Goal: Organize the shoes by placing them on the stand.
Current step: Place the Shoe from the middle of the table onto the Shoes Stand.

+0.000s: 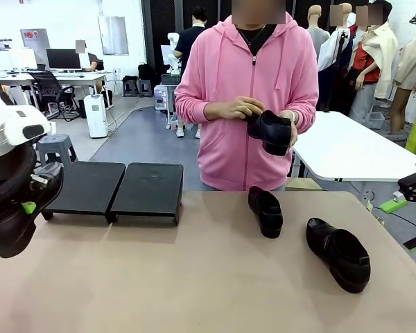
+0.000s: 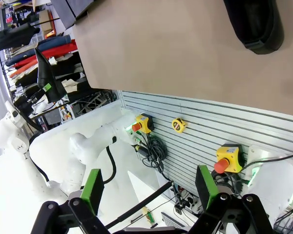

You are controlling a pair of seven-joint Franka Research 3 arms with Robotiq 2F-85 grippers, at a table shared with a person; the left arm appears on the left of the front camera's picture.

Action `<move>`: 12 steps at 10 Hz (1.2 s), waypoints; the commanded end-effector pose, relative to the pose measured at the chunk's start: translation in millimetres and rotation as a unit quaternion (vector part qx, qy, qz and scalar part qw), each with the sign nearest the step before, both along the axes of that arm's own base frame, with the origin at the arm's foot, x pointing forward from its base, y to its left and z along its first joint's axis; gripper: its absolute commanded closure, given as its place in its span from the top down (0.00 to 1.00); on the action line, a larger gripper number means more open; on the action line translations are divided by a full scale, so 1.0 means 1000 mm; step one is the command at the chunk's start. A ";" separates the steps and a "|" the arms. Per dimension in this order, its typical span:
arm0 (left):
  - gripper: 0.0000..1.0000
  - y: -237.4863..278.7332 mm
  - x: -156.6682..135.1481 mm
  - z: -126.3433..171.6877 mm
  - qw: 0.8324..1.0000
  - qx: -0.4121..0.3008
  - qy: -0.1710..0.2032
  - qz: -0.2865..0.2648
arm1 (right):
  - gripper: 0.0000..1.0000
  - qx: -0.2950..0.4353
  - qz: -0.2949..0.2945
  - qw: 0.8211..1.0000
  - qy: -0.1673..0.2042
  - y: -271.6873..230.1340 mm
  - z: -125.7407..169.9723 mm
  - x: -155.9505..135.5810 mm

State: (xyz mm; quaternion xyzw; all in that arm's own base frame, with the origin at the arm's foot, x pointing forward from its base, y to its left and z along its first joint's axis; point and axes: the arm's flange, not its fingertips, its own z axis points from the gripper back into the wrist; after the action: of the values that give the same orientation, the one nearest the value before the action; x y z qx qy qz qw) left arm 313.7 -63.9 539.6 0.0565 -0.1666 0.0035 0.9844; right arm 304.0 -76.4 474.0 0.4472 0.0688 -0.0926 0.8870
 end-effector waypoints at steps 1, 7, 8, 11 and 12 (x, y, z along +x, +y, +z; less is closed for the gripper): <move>0.00 0.025 0.073 0.004 1.000 0.006 0.022 -0.019 | 1.00 0.013 0.005 1.000 -0.009 -0.001 0.004 0.002; 0.00 0.033 0.285 -0.039 0.996 0.031 -0.039 -0.072 | 1.00 0.013 0.005 1.000 -0.009 -0.001 0.004 0.002; 0.00 0.031 0.292 -0.048 0.997 0.031 -0.039 -0.061 | 1.00 0.013 0.005 1.000 -0.009 -0.001 0.004 0.002; 0.00 0.039 0.301 -0.061 0.997 0.055 -0.051 -0.015 | 1.00 0.013 0.005 1.000 -0.009 -0.001 0.004 0.002; 0.00 0.040 0.305 -0.069 0.996 0.069 -0.049 -0.011 | 1.00 0.013 0.005 1.000 -0.009 -0.001 0.004 0.002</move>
State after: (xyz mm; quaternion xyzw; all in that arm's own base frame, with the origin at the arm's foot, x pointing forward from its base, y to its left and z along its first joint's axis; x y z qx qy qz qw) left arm 615.2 -19.8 472.6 0.0931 -0.2100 -0.0315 0.9727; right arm 303.8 -76.4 474.1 0.4475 0.0695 -0.0923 0.8868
